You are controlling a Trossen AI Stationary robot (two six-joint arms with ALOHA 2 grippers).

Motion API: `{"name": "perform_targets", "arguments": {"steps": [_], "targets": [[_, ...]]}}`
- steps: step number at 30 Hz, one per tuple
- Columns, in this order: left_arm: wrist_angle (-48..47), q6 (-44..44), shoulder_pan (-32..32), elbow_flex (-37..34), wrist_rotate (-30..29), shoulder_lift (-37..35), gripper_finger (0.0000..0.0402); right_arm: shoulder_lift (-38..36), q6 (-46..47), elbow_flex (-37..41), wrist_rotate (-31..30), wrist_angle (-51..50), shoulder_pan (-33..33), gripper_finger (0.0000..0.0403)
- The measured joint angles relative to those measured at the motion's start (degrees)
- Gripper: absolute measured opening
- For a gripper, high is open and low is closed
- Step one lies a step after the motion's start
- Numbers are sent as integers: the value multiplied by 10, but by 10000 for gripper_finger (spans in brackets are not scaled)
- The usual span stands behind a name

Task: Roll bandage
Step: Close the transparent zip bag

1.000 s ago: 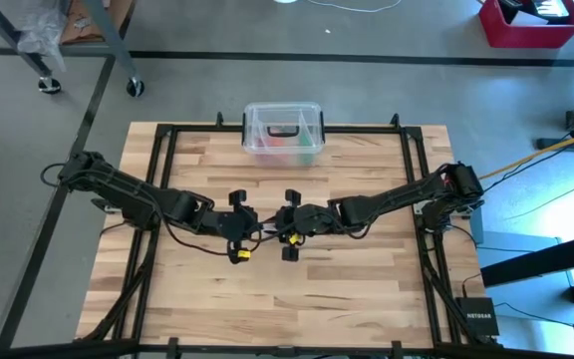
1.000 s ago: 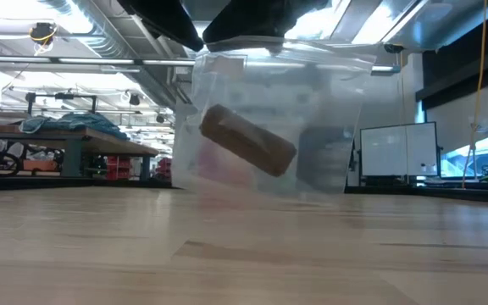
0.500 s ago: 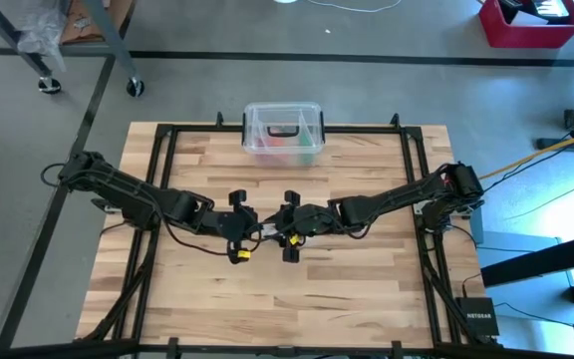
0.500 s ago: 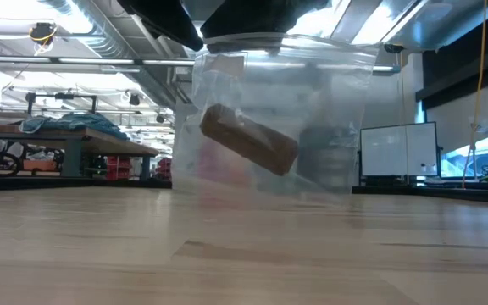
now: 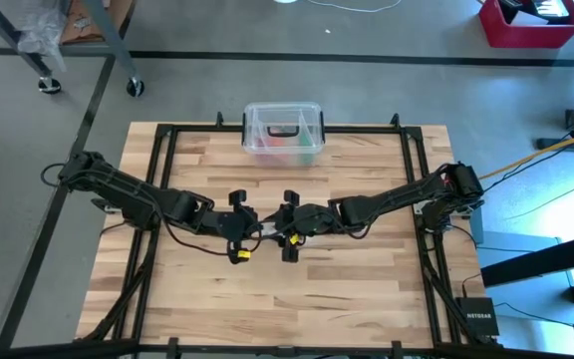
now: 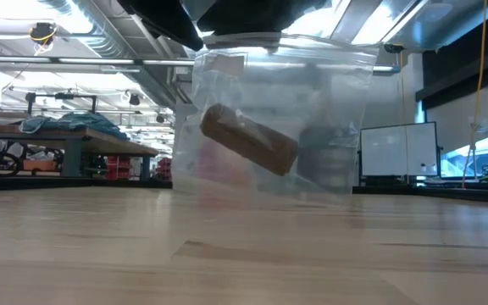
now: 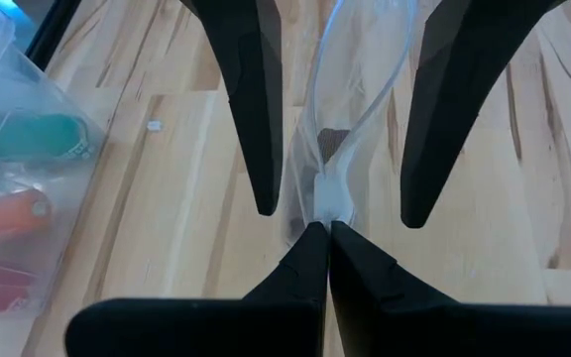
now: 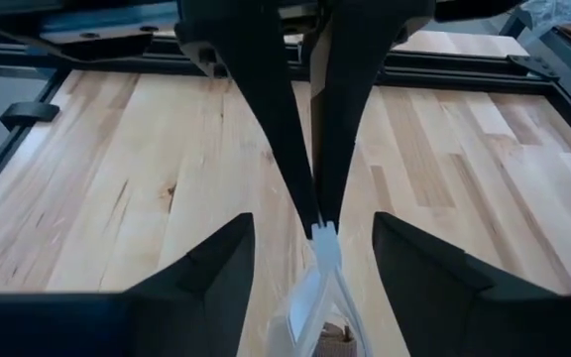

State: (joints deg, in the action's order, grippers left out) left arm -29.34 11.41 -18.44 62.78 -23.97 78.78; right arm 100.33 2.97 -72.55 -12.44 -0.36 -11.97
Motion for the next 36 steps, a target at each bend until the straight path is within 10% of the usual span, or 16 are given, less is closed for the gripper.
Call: {"name": "perform_targets", "arguments": {"steps": [21, 36], "targets": [[-1, -1, -1, 0, 0, 0, 0, 11, -2, 0, -21, 2, -8, 203], [-2, -1, -1, 0, 0, 0, 0, 11, -35, 0, -30, 2, -7, 40]]}}
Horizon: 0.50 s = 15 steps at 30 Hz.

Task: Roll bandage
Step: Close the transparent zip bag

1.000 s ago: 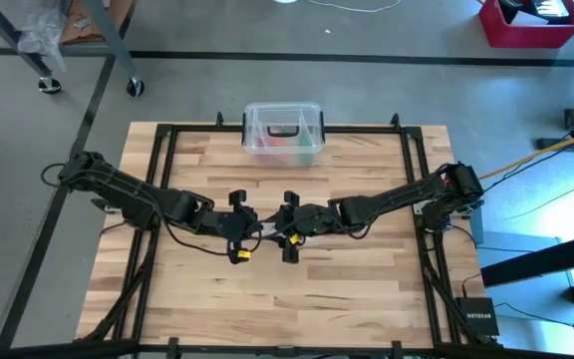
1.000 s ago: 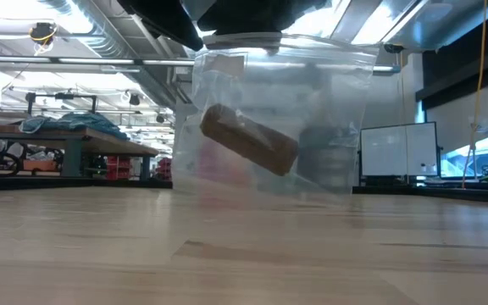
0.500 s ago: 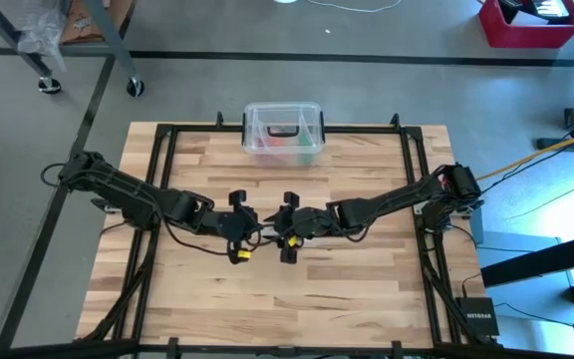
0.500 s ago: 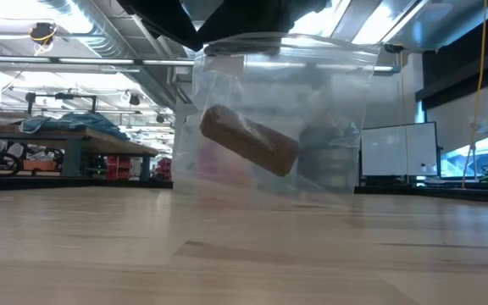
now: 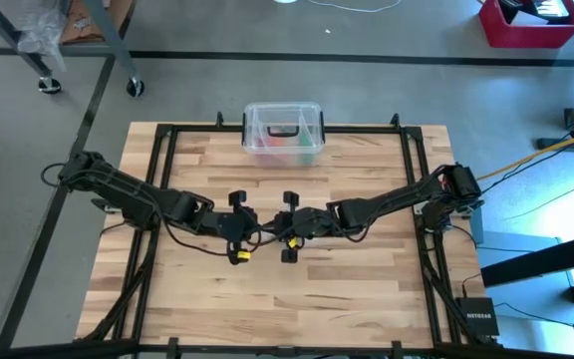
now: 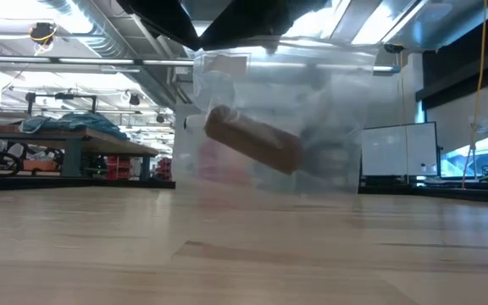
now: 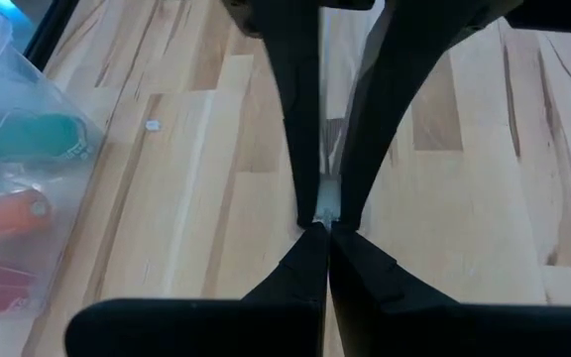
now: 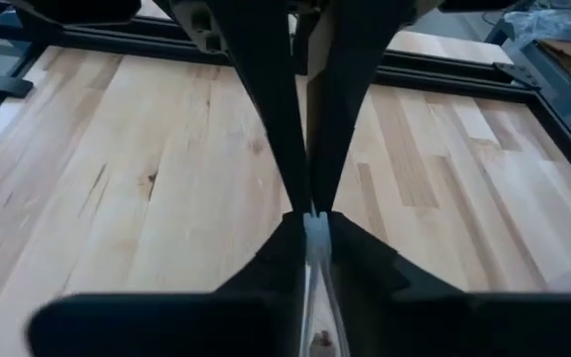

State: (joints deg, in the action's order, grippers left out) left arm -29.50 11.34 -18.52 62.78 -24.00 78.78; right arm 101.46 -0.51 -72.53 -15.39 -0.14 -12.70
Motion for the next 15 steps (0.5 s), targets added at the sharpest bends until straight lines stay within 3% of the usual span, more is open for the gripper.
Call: {"name": "perform_targets", "arguments": {"steps": [3, 11, 15], "targets": [[0, -1, 0, 0, 0, 0, 0, -1, -13, 0, -14, -3, -1, 24], [-4, -8, -1, 0, -1, 1, 0, -7, -10, -1, -16, -29, -1, 43], [-13, -1, -3, 0, -1, 1, 0, -10, -12, -1, -23, -42, -8, 30]]}}
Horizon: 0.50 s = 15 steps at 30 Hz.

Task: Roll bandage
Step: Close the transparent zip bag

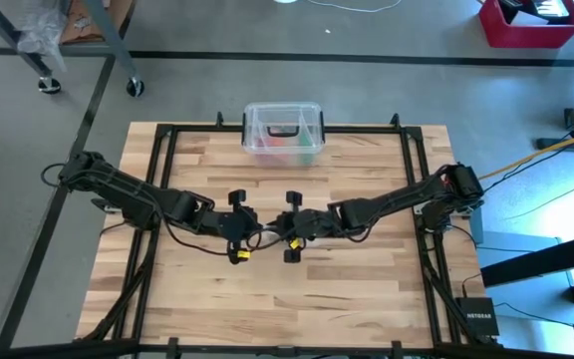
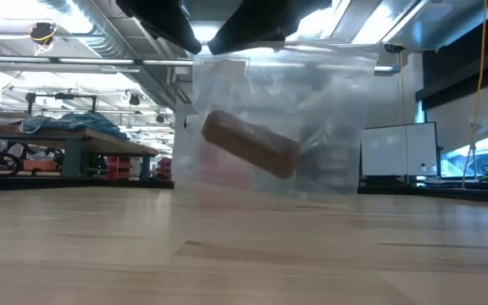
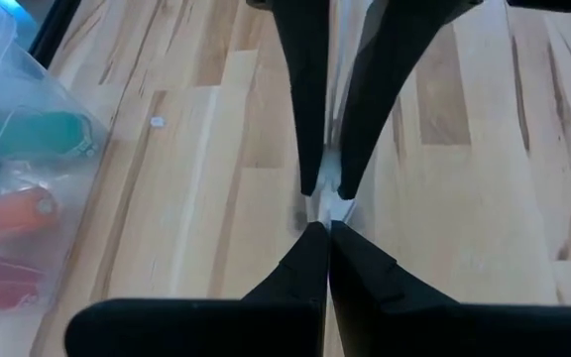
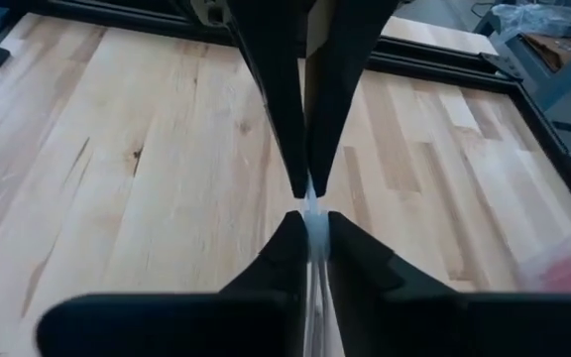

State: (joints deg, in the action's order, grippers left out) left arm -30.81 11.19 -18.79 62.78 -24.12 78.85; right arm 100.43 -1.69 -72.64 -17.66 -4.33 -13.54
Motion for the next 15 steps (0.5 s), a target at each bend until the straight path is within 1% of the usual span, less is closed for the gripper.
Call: {"name": "perform_targets", "arguments": {"steps": [2, 5, 7, 9, 11, 15], "targets": [[0, 0, 0, 0, 0, 0, 0, -2, -1, 0, -3, -5, -5, 24], [-10, 6, 0, 1, 2, 0, 0, -8, -1, 0, -11, -21, -9, 29], [-39, 9, -1, -1, 2, -1, 0, -16, 0, 2, -18, -53, -12, 37], [-34, 17, -1, 0, 2, 0, 1, -21, 2, 1, -25, -69, -16, 40], [-50, 24, -1, 0, 1, -1, 1, -33, 8, 1, -34, -98, -17, 38], [-27, 21, 0, 0, -4, -1, 1, -48, 14, 1, -34, -109, -20, 28]]}}
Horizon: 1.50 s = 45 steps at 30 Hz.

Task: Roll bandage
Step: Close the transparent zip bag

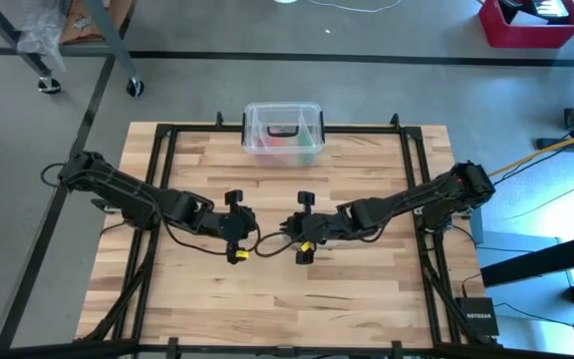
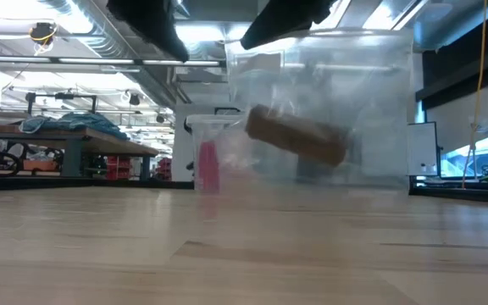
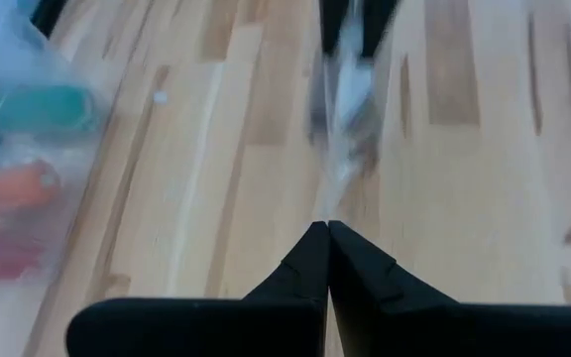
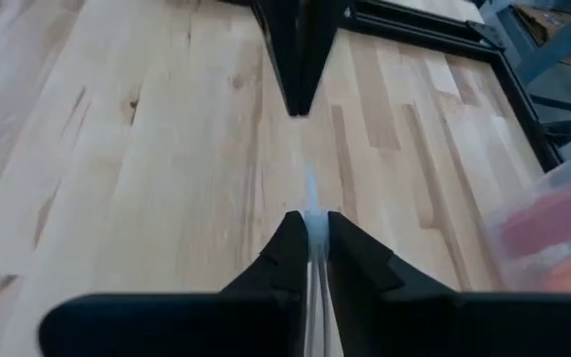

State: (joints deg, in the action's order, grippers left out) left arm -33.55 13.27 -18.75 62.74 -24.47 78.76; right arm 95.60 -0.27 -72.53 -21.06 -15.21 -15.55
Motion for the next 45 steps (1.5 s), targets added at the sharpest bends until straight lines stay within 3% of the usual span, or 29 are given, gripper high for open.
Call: {"name": "perform_targets", "arguments": {"steps": [7, 17, 23, 32, 38, 41, 45], "targets": [[57, -1, -1, 0, -2, 0, 8, 0, 4, 0, 11, -9, 0, 38], [144, -33, 2, -7, -8, 9, 104, 0, 14, 0, 11, -15, 1, 36], [182, -71, 9, -7, -6, 42, 124, 0, 14, 0, 11, -15, 1, 38], [193, -104, 27, -7, -6, 64, 102, 0, 14, 0, 11, -15, 1, 39], [194, -121, 29, -7, -11, 68, 42, 0, 14, 0, 10, -15, 1, 39], [198, -135, 29, -7, -38, 72, 8, 0, 15, 0, 9, -16, 1, 39], [196, -135, 27, -7, -106, 73, 3, 0, 18, -1, -8, -12, 3, 39]]}}
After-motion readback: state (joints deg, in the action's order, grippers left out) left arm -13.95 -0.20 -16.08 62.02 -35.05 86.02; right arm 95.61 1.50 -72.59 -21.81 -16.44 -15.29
